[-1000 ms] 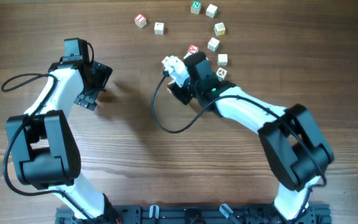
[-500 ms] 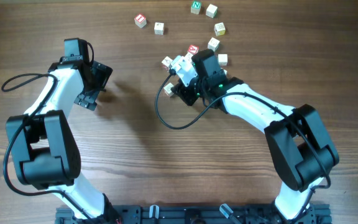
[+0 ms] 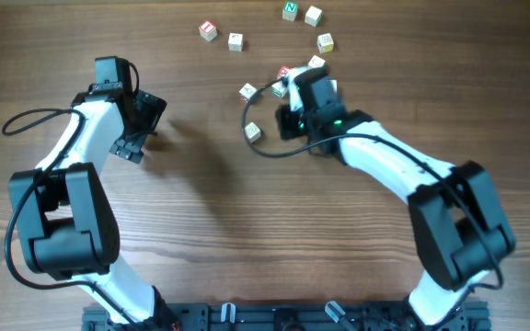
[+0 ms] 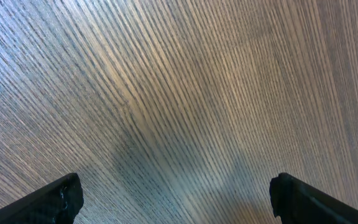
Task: Form a circle
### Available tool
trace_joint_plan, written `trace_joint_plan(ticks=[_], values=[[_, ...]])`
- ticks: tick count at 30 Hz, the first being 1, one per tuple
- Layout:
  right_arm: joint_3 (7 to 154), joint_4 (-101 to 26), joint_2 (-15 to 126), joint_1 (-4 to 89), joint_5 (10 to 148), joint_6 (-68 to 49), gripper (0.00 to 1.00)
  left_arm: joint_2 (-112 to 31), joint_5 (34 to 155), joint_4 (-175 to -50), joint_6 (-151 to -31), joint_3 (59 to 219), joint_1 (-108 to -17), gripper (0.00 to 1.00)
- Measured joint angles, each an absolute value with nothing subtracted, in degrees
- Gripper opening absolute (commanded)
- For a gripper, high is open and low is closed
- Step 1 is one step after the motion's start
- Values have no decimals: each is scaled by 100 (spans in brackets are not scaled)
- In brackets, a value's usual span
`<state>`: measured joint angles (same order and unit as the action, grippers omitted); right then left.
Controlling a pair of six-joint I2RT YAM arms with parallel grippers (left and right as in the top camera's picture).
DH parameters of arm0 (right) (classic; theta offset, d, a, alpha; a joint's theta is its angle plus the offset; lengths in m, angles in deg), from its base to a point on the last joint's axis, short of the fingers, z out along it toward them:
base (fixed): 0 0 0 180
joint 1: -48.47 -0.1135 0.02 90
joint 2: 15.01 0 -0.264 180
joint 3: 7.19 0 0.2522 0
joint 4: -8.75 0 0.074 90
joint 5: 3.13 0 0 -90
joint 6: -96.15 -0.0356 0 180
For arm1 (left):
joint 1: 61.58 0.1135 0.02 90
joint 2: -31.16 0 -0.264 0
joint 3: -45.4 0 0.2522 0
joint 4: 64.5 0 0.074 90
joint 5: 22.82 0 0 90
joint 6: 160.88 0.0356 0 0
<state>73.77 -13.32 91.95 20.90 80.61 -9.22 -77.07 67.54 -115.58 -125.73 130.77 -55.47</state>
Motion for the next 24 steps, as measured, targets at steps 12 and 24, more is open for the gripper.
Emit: trace_joint_plan(ticks=[12, 24], values=[[7377, -915, 9177, 1731, 8679, -1764, 80, -7707, 6754, -11558, -12573, 13077, -5547, 100], [7380, -113, 10340, 2077, 9567, -2907, 54, -7707, 6754, -11558, -12573, 13077, -5547, 100]])
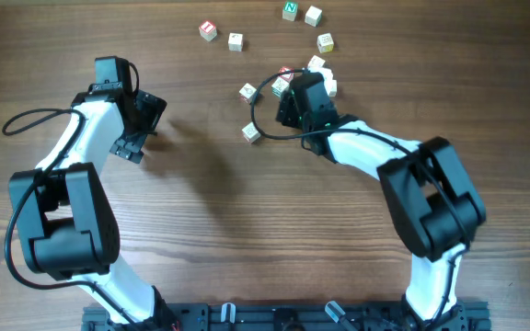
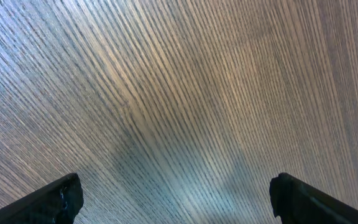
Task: Form a circle
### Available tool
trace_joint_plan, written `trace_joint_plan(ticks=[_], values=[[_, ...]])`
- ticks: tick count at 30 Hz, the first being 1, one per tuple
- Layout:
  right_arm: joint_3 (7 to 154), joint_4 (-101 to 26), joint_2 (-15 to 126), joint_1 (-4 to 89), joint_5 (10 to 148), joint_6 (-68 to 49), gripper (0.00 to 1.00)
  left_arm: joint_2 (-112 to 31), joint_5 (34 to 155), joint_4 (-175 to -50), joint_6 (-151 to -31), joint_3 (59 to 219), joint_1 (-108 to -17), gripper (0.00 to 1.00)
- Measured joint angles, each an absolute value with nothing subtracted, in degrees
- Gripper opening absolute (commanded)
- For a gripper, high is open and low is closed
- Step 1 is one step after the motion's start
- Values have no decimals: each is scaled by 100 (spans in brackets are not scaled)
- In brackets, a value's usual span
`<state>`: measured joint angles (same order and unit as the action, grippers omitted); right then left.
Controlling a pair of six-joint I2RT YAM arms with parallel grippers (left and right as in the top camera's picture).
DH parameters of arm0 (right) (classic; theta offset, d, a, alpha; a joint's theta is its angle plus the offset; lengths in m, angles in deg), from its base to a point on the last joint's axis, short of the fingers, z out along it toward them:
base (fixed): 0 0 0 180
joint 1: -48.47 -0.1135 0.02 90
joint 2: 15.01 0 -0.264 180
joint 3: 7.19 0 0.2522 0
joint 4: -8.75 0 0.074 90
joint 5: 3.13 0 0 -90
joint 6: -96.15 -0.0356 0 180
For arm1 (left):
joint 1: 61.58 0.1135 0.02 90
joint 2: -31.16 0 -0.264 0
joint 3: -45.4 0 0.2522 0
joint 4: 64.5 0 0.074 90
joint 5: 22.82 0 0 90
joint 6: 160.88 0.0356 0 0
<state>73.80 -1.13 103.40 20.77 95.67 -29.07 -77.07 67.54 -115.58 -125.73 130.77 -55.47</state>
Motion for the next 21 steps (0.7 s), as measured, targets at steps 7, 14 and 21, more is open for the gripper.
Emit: trace_joint_plan(ticks=[7, 14, 21], values=[[7382, 53, 10371, 2077, 9702, -3040, 19, -7707, 6754, -11556, -12576, 13077, -5547, 100], [7445, -358, 10292, 2077, 9718, -2964, 15, -7707, 6754, -11558, -12576, 13077, -5547, 100], [7423, -1647, 9584, 1970, 9676, -3298, 14, -7707, 6754, -11558, -12593, 13077, -5547, 100]])
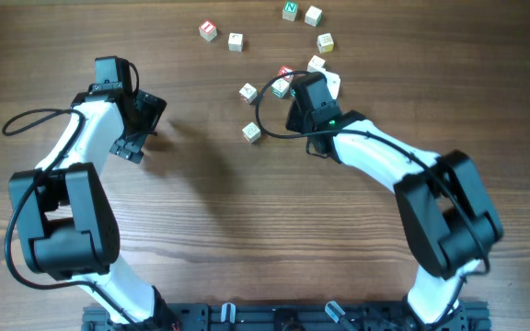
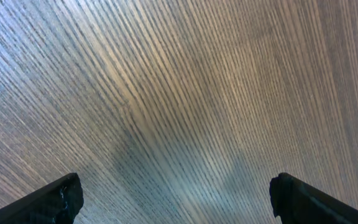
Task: Form a circle
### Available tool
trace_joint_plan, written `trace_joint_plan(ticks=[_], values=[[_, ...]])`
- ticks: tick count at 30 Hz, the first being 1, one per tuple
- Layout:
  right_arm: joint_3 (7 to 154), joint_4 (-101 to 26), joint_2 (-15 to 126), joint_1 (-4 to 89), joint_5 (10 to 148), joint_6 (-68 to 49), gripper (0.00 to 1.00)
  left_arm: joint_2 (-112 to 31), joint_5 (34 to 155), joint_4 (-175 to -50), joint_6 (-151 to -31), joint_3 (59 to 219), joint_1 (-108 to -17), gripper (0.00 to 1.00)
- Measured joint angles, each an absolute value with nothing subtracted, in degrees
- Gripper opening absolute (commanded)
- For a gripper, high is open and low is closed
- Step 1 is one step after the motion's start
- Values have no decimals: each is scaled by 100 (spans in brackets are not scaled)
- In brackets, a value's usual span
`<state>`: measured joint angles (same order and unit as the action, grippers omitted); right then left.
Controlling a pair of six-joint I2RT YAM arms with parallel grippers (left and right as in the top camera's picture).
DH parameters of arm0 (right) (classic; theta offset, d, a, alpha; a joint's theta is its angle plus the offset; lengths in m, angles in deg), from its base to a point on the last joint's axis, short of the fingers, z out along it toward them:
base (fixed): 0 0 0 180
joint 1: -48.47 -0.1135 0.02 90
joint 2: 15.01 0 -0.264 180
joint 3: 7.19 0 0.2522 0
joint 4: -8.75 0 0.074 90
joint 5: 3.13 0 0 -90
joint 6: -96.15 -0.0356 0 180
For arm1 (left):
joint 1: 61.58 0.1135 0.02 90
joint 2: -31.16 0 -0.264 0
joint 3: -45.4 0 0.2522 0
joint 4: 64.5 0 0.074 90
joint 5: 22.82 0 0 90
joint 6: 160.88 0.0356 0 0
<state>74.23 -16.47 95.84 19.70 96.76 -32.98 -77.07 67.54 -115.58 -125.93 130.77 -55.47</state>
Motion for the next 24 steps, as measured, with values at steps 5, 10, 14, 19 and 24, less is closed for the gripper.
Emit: trace_joint_plan(ticks=[5, 10, 14, 19, 24], values=[[7417, -2115, 9437, 1624, 9833, -3709, 14, -7707, 6754, -11558, -12610, 13077, -5547, 100], [7417, -1940, 9584, 1502, 10413, -4113, 14, -7707, 6754, -11558, -12610, 13077, -5547, 100], [7417, -1842, 9866, 1504, 10627, -4229, 15, -7707, 6754, -11558, -12610, 13077, -5547, 100], [7417, -1608, 9964, 1504, 10690, -4238, 16, -7707, 6754, -11558, -12610, 13077, -5547, 100], [7417, -1494, 9986, 1502, 10640, -4223, 19, -7707, 6756, -11558, -12610, 13077, -5547, 100]])
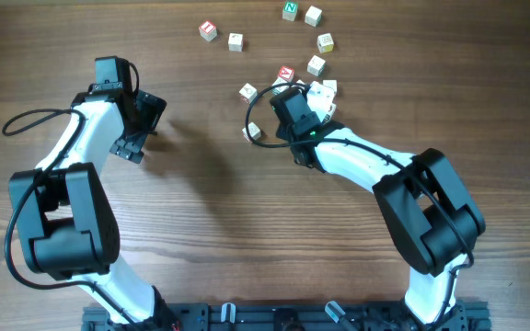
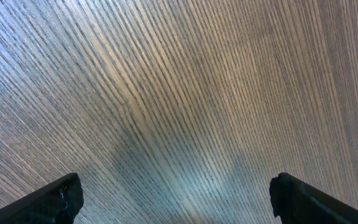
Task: Form a circle
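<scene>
Several small lettered cubes lie in a loose arc at the far middle of the table in the overhead view: a red cube, a white cube, a green cube, another red cube and a pale cube among them. My right gripper sits inside this group, with white cubes right at its tip; its jaws are hidden under its own body. My left gripper hangs open over bare wood, far left of the cubes, its black fingers holding nothing.
The wooden table carries only the cubes and the two arms. The right arm's black cable loops past the pale cubes on the left of the group. The arm bases stand at the near edge.
My right gripper has shifted a little to the left and nearer within the cube group, and white cubes now show at its right side. The left arm has not moved.
All along, my left gripper stayed open and still over bare wood at the left. My right gripper stayed among the cubes at the far middle, shifting slightly at each moment, and the white cubes beside it changed place a little. The outer cubes did not move.
</scene>
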### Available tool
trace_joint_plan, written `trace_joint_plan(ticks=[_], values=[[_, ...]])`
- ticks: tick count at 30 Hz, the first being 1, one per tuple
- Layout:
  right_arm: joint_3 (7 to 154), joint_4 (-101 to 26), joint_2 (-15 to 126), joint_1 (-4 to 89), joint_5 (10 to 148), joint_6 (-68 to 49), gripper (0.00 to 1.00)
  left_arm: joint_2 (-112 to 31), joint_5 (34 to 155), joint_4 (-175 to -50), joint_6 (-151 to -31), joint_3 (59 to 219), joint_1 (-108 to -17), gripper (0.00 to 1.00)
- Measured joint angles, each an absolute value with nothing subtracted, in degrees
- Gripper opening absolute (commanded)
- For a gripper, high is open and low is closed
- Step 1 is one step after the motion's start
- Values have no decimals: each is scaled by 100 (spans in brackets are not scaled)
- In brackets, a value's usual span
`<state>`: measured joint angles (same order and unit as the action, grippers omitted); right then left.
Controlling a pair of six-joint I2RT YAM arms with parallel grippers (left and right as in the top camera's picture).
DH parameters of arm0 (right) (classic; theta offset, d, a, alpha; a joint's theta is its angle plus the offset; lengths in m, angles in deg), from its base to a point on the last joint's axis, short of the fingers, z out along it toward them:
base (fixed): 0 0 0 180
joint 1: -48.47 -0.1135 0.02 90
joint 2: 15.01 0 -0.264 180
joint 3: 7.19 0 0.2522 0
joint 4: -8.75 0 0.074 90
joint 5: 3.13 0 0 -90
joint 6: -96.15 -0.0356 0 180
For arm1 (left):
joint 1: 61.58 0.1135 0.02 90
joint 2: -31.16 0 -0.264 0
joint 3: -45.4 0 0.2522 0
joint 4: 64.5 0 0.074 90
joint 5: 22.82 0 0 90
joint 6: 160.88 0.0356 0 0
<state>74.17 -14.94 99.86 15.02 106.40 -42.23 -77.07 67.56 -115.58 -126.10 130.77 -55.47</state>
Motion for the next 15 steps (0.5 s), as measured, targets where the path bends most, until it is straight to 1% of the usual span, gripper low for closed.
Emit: trace_joint_plan(ticks=[2, 5, 7, 11, 13, 14, 15], values=[[7417, -1468, 9988, 1504, 10577, -4220, 23, -7707, 6754, -11558, -12610, 13077, -5547, 100], [7417, -1477, 9988, 1502, 10579, -4218, 24, -7707, 6756, -11558, -12610, 13077, -5547, 100], [7417, -1503, 9988, 1504, 10583, -4220, 34, -7707, 6756, -11558, -12610, 13077, -5547, 100], [7417, -1573, 9990, 1502, 10598, -4201, 40, -7707, 6754, -11558, -12610, 13077, -5547, 100], [7419, -1641, 10008, 1502, 10598, -4199, 54, -7707, 6756, -11558, -12610, 13077, -5547, 100], [7421, -1680, 10019, 1502, 10598, -4190, 59, -7707, 6756, -11558, -12610, 13077, -5547, 100], [7423, -1715, 10019, 1502, 10598, -4168, 62, -7707, 6754, -11558, -12610, 13077, -5547, 100]])
